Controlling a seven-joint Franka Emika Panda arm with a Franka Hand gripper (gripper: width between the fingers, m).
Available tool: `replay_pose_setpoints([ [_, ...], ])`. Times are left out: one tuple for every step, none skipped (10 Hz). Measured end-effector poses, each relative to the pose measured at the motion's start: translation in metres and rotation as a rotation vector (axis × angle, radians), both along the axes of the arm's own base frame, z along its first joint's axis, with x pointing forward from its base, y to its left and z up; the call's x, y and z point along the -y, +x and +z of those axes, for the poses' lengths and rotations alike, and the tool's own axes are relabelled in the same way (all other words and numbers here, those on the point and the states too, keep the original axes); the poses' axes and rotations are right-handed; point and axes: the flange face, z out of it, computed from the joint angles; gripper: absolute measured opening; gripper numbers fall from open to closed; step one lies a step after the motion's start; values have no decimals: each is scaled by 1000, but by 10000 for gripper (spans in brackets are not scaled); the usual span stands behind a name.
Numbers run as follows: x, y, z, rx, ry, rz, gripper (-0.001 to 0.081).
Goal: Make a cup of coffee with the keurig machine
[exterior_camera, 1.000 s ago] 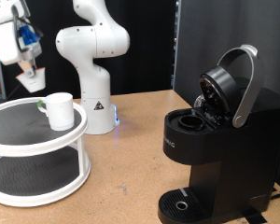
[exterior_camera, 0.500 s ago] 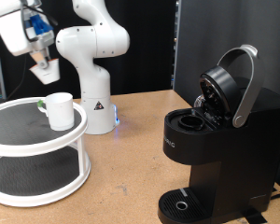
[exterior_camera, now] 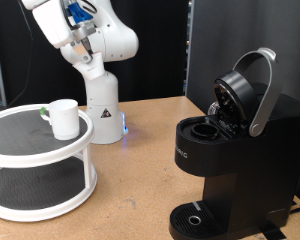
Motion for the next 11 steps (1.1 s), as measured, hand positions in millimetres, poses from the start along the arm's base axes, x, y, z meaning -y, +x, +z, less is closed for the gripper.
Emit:
replay_pose_setpoints([
  [0, 0, -1, -2, 1, -1, 100],
  [-2, -1, -2, -1, 16, 19, 100],
  [-9, 2, -3, 6, 42, 48, 100],
  [-21, 8, -1, 15, 71, 69, 100],
  [-34, 17, 2, 17, 92, 99, 100],
  [-46, 25, 7, 15, 107, 131, 100],
  [-57, 34, 12, 21, 114, 151, 100],
  [-68, 43, 16, 30, 116, 165, 100],
  [-78, 52, 19, 42, 114, 176, 100],
  [-88, 61, 22, 50, 111, 181, 100],
  [-96, 70, 24, 51, 107, 170, 100],
])
